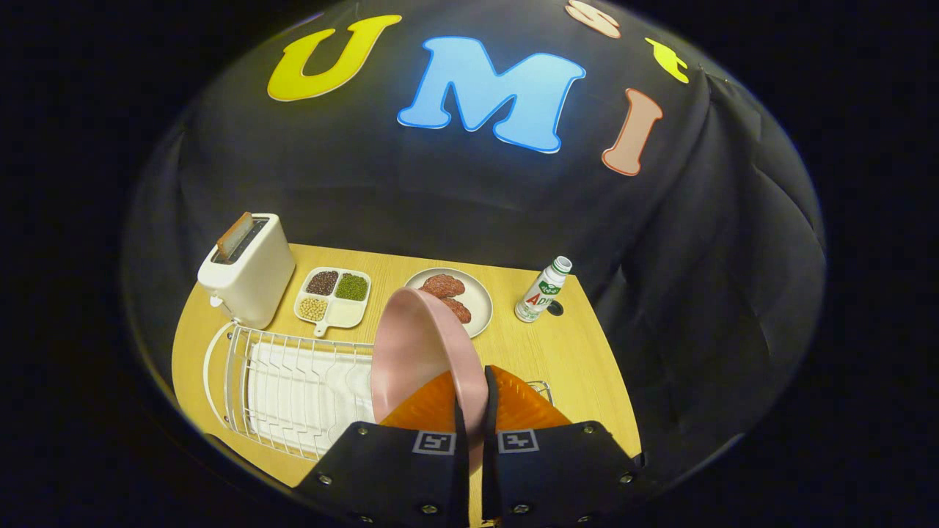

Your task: Take the plate from the dish rack, then take the spoon from the basket and place it into the plate.

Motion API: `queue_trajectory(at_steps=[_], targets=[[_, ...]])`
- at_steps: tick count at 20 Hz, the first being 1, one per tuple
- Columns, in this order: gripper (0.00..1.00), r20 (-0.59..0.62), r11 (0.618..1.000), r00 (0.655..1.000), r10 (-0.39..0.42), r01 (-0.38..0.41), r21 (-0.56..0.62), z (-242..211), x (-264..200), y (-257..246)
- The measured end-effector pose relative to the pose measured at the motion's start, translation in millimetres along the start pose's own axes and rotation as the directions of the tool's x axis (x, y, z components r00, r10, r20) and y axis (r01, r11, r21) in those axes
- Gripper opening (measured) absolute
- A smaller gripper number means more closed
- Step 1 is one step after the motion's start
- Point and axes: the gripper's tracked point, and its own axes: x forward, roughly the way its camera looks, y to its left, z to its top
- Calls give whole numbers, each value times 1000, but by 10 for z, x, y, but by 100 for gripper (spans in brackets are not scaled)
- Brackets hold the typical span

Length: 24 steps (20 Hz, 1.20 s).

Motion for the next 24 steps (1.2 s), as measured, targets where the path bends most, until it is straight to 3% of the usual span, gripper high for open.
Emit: queue_trajectory(at_steps=[11, 20, 24], targets=[[7, -5, 982, 984, 179, -179, 58, -609, -434, -650], [7, -92, 926, 923, 374, -365, 101, -1615, -575, -781], [7, -151, 914, 904, 400, -384, 128, -2077, -508, -802]])
